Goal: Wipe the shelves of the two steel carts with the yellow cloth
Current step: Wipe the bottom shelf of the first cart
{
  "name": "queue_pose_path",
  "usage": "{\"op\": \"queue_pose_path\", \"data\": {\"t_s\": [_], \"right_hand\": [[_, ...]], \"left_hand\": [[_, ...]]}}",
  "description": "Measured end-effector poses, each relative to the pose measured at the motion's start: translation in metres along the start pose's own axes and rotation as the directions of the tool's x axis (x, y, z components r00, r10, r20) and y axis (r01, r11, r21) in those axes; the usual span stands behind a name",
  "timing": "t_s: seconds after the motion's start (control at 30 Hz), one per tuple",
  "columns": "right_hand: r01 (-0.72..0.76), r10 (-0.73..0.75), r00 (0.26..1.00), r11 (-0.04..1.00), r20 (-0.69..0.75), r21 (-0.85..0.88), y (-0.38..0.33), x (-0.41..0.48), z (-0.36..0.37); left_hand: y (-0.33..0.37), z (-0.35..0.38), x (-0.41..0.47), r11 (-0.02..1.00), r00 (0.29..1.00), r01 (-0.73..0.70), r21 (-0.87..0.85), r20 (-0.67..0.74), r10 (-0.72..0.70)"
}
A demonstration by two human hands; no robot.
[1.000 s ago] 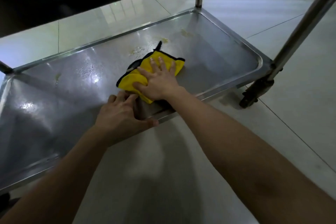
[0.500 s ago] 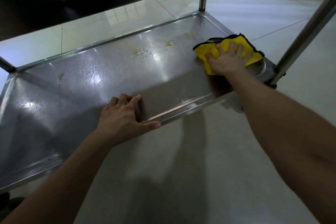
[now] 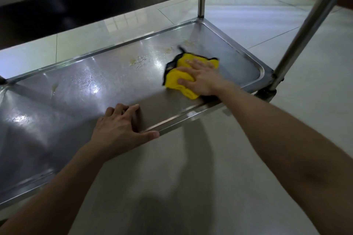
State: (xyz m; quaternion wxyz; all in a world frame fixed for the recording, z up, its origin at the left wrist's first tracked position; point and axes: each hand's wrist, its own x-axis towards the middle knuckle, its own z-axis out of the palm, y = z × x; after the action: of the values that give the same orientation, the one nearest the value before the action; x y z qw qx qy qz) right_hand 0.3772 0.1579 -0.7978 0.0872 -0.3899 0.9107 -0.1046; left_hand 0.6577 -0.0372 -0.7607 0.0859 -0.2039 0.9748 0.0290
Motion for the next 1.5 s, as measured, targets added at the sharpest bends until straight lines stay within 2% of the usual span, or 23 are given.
{"op": "queue_pose_path", "data": {"t_s": [0.1, 0.17, 0.23, 0.3, 0.37, 0.43, 0.5, 0.6, 0.67, 0.73, 0.83, 0.97, 1.03, 1.13, 1.2, 1.23, 1.33, 1.4, 1.5], "right_hand": [[-0.294, 0.296, 0.952, 0.955, -0.075, 0.041, 0.076, -0.023, -0.017], [-0.400, 0.403, 0.911, 0.915, -0.084, 0.046, 0.092, -0.037, -0.020], [-0.441, 0.443, 0.893, 0.897, -0.085, 0.038, 0.074, -0.045, -0.015], [-0.373, 0.374, 0.926, 0.927, -0.060, 0.022, 0.032, -0.054, -0.005], [-0.191, 0.191, 0.982, 0.981, -0.017, -0.024, -0.017, -0.066, 0.009], [0.005, -0.004, 1.000, 0.999, 0.012, -0.036, -0.055, -0.082, 0.019], [0.130, -0.130, 0.991, 0.991, -0.021, -0.011, -0.064, -0.094, 0.021], [0.217, -0.214, 0.975, 0.976, -0.065, 0.035, -0.035, -0.103, 0.012], [0.164, -0.159, 0.984, 0.985, -0.083, 0.058, 0.004, -0.104, 0.002], [0.009, -0.004, 0.994, 0.999, -0.107, 0.048, 0.052, -0.104, -0.011], [-0.242, 0.239, 0.965, 0.970, -0.107, -0.015, 0.105, -0.105, -0.028], [-0.344, 0.336, 0.926, 0.939, -0.169, -0.014, 0.083, -0.107, -0.017], [-0.298, 0.287, 0.941, 0.954, -0.179, -0.039, 0.040, -0.112, -0.002], [-0.003, -0.004, 0.994, 0.998, -0.108, -0.070, -0.048, -0.113, 0.026], [0.170, -0.174, 0.983, 0.983, -0.059, -0.072, -0.098, -0.111, 0.041], [0.204, -0.207, 0.977, 0.976, -0.042, -0.071, -0.113, -0.109, 0.043], [0.193, -0.194, 0.981, 0.979, -0.007, -0.057, -0.115, -0.108, 0.033], [0.160, -0.158, 0.987, 0.986, 0.034, -0.055, -0.112, -0.106, 0.029], [0.074, -0.067, 0.992, 0.996, 0.111, -0.058, -0.124, -0.089, 0.029]], "left_hand": [[0.001, 0.002, 0.001, 1.000, 1.000, 0.009, -0.005, -0.005, -0.009], [0.002, 0.003, 0.001, 1.000, 1.000, 0.010, -0.007, -0.010, -0.010], [0.002, 0.003, 0.001, 1.000, 1.000, 0.009, -0.012, -0.007, -0.009], [0.002, 0.001, 0.001, 1.000, 1.000, 0.014, -0.014, -0.001, -0.014], [0.002, -0.001, 0.001, 1.000, 1.000, 0.020, -0.016, 0.012, -0.020], [0.004, -0.003, 0.002, 1.000, 0.999, 0.016, -0.010, 0.028, -0.015], [0.005, -0.004, 0.001, 1.000, 0.999, 0.015, -0.009, 0.033, -0.015], [0.004, -0.006, 0.001, 1.000, 0.998, 0.024, -0.019, 0.051, -0.023], [0.003, -0.007, 0.001, 0.999, 0.998, 0.030, -0.024, 0.057, -0.029], [0.003, -0.007, 0.000, 0.999, 0.998, 0.031, -0.029, 0.055, -0.029], [0.005, -0.008, 0.000, 0.999, 0.998, 0.034, -0.022, 0.061, -0.033], [0.007, -0.008, -0.002, 1.000, 0.999, 0.023, -0.012, 0.042, -0.022], [0.007, -0.009, -0.004, 1.000, 0.999, 0.016, -0.017, 0.033, -0.015], [0.011, -0.012, -0.010, 1.000, 1.000, -0.007, -0.018, -0.002, 0.007], [0.010, -0.013, -0.018, 0.998, 0.997, -0.051, -0.038, -0.065, 0.049], [0.006, -0.013, -0.023, 0.993, 0.993, -0.084, -0.084, -0.093, 0.076], [-0.030, -0.014, -0.045, 0.960, 0.989, -0.130, -0.247, -0.103, 0.108], [-0.073, -0.014, -0.057, 0.981, 0.993, -0.079, -0.175, -0.105, 0.061], [-0.141, -0.011, -0.071, 0.993, 0.995, 0.081, -0.082, -0.053, -0.085]]}}
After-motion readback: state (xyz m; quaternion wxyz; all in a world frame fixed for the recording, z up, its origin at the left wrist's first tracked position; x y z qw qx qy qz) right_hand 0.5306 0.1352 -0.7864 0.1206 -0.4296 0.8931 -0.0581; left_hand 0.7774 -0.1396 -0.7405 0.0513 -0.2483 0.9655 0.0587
